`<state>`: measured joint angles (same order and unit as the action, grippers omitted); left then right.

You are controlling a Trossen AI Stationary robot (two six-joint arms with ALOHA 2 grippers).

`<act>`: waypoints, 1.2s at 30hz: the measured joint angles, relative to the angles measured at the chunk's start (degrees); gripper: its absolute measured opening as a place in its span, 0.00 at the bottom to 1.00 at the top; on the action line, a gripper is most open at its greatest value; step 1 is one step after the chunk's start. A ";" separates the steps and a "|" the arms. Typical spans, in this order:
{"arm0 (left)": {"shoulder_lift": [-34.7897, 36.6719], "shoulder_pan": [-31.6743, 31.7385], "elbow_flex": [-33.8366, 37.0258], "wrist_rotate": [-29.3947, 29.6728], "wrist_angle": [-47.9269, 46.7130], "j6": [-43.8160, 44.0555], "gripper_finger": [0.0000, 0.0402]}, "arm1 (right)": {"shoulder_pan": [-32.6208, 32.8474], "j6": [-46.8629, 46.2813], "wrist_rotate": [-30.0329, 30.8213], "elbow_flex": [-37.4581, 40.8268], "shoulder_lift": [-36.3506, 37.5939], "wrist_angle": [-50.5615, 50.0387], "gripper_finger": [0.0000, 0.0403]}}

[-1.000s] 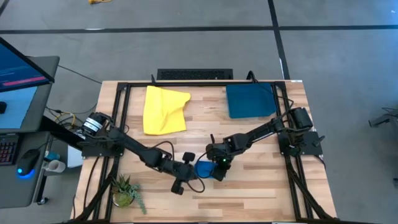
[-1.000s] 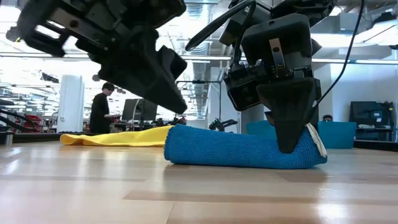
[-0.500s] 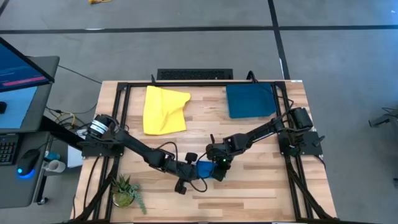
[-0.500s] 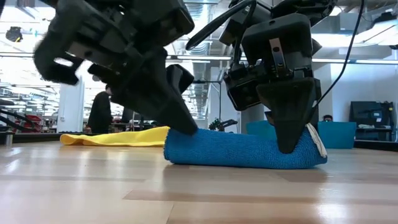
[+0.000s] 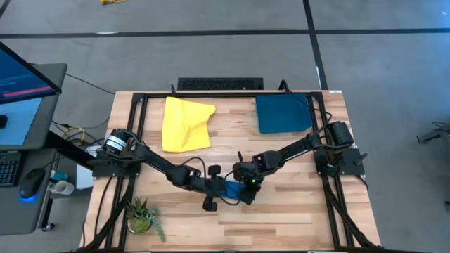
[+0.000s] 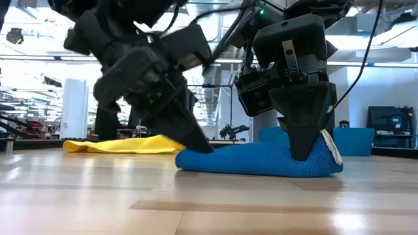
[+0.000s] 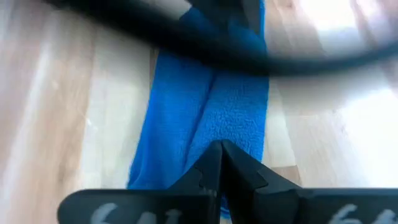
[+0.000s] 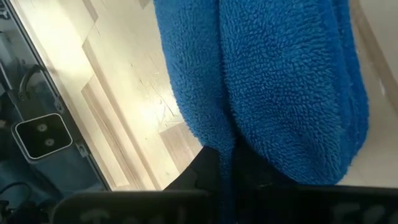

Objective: Roll microfiber towels into tight, uniform cylinder then place into a basket
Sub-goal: Roll the blue microfiber cloth

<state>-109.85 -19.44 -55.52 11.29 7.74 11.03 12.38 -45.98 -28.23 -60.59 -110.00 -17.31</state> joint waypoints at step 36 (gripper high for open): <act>-0.96 0.29 0.12 1.95 -4.08 23.77 0.00 | 13.70 19.79 33.14 0.14 14.61 -10.87 0.41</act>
<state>-110.80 -19.16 -55.40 13.23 3.66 34.81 26.08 -26.19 4.91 -60.45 -95.38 -28.19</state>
